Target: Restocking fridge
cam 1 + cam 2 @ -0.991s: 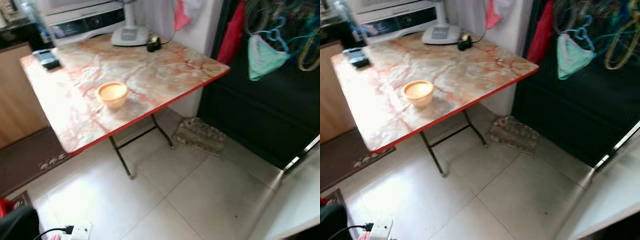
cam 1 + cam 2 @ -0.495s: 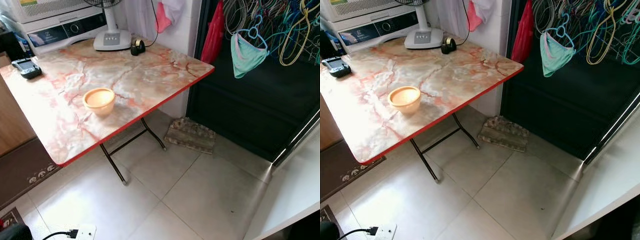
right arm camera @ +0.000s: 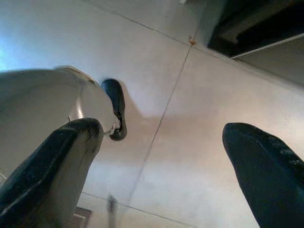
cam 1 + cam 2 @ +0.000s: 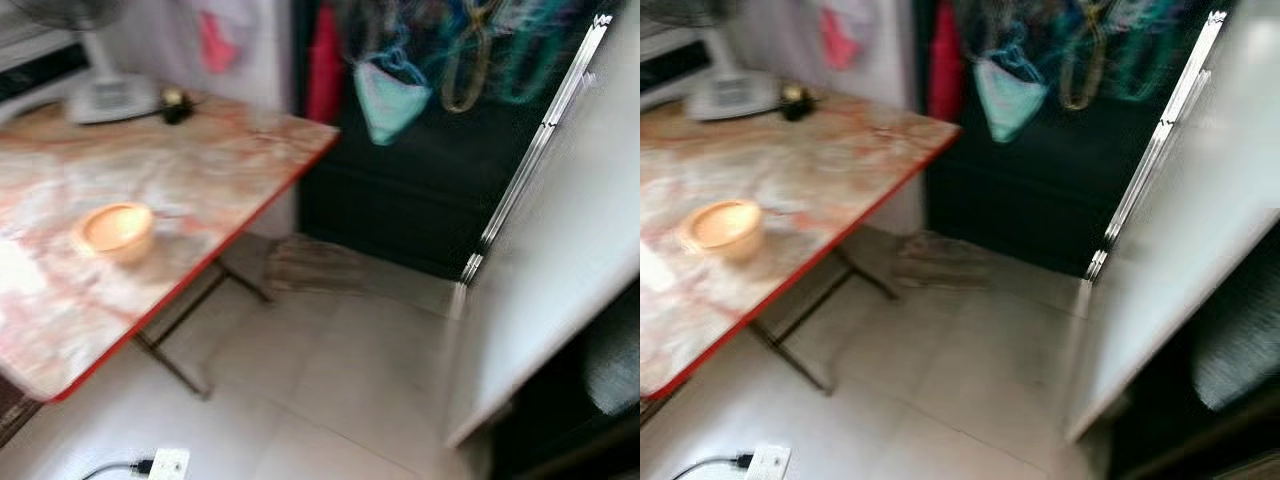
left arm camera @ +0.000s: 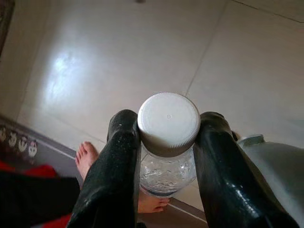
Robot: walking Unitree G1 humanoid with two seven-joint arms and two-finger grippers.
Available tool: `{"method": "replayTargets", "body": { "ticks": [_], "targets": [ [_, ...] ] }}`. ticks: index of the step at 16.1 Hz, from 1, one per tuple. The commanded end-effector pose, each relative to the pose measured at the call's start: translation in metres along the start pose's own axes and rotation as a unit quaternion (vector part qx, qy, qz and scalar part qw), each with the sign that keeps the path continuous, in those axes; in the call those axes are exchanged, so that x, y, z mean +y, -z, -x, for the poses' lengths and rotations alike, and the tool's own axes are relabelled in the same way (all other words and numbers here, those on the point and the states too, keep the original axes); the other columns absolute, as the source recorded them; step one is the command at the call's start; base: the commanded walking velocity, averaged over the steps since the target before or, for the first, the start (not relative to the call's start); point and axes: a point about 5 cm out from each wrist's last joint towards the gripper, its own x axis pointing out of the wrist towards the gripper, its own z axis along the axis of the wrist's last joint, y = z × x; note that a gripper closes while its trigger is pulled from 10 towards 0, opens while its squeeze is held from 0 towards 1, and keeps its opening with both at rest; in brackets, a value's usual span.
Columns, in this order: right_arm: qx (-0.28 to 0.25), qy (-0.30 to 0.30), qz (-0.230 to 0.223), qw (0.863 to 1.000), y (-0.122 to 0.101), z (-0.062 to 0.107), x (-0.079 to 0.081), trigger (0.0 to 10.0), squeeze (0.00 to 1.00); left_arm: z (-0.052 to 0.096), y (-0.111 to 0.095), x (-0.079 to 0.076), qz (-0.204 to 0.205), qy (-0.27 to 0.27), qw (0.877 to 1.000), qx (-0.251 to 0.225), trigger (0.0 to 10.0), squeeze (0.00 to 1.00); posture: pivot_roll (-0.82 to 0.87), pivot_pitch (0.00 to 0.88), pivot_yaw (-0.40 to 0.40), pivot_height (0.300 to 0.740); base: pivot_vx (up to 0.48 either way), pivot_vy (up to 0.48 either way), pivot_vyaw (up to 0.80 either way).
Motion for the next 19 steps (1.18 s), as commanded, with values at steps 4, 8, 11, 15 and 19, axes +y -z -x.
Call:
{"method": "replayTargets", "body": {
  "ticks": [4, 8, 11, 15, 19],
  "targets": [
    [0.0, 0.003, -0.005, 1.0, 0.0005, 0.0, 0.0002, 10.0, 0.0, -0.0006, -0.0024, 0.0007, -0.006, 0.005, 1.0, -0.003, 10.0, 0.0, -0.07, 0.051, 0.029, 0.74, 0.0, 0.0, -0.8],
    [0.0, 0.003, -0.006, 1.0, -0.0002, -0.0002, 0.0003, 10.0, 0.0, -0.0009, -0.0051, 0.0, 0.007, 0.01, 1.0, -0.011, 10.0, 0.0, -0.07, 0.051, 0.03, 0.74, 0.0, 0.155, -0.8],
    [0.0, 0.004, -0.005, 1.0, -0.0004, -0.0002, 0.0, 10.0, 0.0, -0.0008, -0.0048, 0.0006, 0.0, 0.011, 1.0, -0.011, 10.0, 0.0, -0.07, 0.051, 0.028, 0.74, 0.0, 0.0, -0.8],
    [0.002, 0.006, -0.007, 1.0, 0.0004, -0.0002, 0.0004, 10.0, 0.0, -0.0007, -0.0026, -0.0006, 0.003, 0.017, 1.0, -0.004, 10.0, 0.0, -0.08, 0.044, 0.033, 0.74, 0.0, 0.0, -0.8],
    [0.004, 0.009, -0.011, 1.0, 0.0037, -0.0004, 0.0039, 10.0, 0.0, -0.0005, 0.0003, -0.0022, 0.007, 0.024, 1.0, 0.006, 10.0, 0.0, -0.09, 0.0, 0.036, 0.74, 0.0, 0.0, -0.8]
  ]
}}
